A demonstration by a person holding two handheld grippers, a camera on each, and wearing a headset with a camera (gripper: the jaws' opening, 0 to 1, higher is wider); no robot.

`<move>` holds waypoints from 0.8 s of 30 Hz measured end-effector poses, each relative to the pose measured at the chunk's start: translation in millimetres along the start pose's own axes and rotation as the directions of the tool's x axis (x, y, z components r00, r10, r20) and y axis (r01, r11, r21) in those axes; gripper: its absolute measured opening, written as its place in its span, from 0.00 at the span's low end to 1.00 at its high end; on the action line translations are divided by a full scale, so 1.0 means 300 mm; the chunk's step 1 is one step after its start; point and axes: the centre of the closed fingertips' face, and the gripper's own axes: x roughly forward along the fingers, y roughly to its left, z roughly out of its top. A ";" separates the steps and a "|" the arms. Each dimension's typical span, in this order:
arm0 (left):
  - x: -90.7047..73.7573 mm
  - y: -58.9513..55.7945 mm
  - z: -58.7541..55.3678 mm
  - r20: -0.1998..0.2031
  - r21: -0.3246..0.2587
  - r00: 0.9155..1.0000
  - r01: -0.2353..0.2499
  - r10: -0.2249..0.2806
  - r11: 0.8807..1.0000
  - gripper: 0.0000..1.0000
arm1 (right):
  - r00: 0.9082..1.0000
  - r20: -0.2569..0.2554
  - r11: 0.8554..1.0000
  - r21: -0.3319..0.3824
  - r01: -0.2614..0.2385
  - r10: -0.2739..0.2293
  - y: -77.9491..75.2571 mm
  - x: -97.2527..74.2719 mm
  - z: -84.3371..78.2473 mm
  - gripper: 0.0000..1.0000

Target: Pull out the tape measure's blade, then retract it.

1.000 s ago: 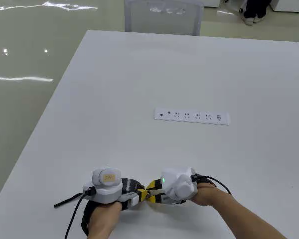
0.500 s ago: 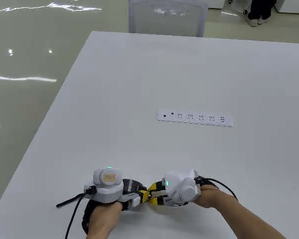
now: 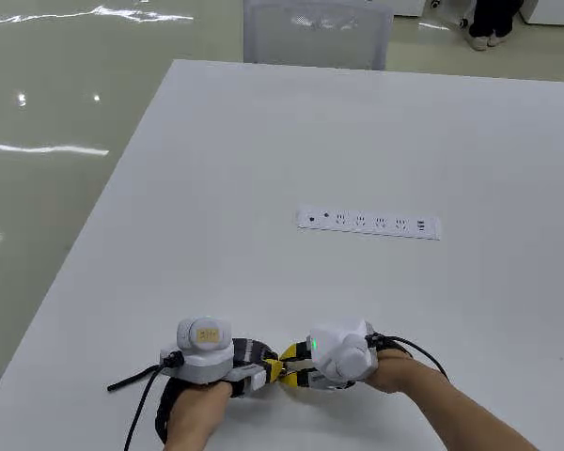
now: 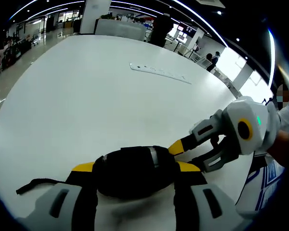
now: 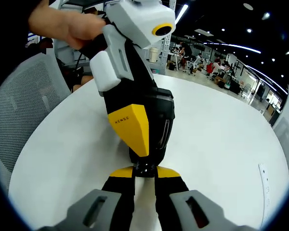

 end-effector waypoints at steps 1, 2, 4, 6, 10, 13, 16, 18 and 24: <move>0.001 0.004 0.001 -0.001 0.002 1.000 0.001 -0.001 1.000 0.60 | 1.000 0.000 1.000 0.006 0.000 0.000 0.000 0.000 0.000 0.15; 0.001 0.006 0.002 -0.001 0.004 1.000 0.001 -0.001 1.000 0.60 | 1.000 0.000 1.000 0.011 0.000 0.000 0.002 0.000 0.001 0.15; 0.002 0.004 0.002 0.001 0.004 1.000 0.001 -0.001 1.000 0.60 | 1.000 0.000 1.000 0.013 0.001 -0.001 0.002 0.000 0.000 0.15; -0.006 0.007 -0.008 0.001 0.009 1.000 0.004 -0.004 1.000 0.60 | 1.000 -0.001 1.000 0.025 0.000 0.000 0.005 0.000 -0.001 0.15; -0.005 -0.005 0.003 0.000 0.022 1.000 0.012 -0.012 1.000 0.60 | 1.000 0.000 0.999 0.041 0.003 -0.003 0.008 0.000 0.000 0.15; -0.014 0.001 0.000 0.002 0.022 1.000 0.012 -0.012 1.000 0.60 | 1.000 0.002 0.999 0.049 0.008 -0.009 0.008 0.000 0.000 0.15; 0.017 0.021 -0.010 0.003 0.022 1.000 0.012 -0.012 1.000 0.61 | 1.000 -0.001 0.999 0.042 0.013 -0.013 0.007 0.001 0.000 0.15; -0.020 -0.004 -0.002 0.004 0.023 1.000 0.013 -0.014 1.000 0.60 | 1.000 -0.002 0.999 0.041 0.016 -0.016 0.006 0.001 -0.001 0.16; -0.010 -0.008 0.003 0.006 0.029 1.000 0.015 -0.016 0.999 0.60 | 1.000 -0.014 0.999 0.041 0.020 -0.020 0.005 0.008 0.000 0.17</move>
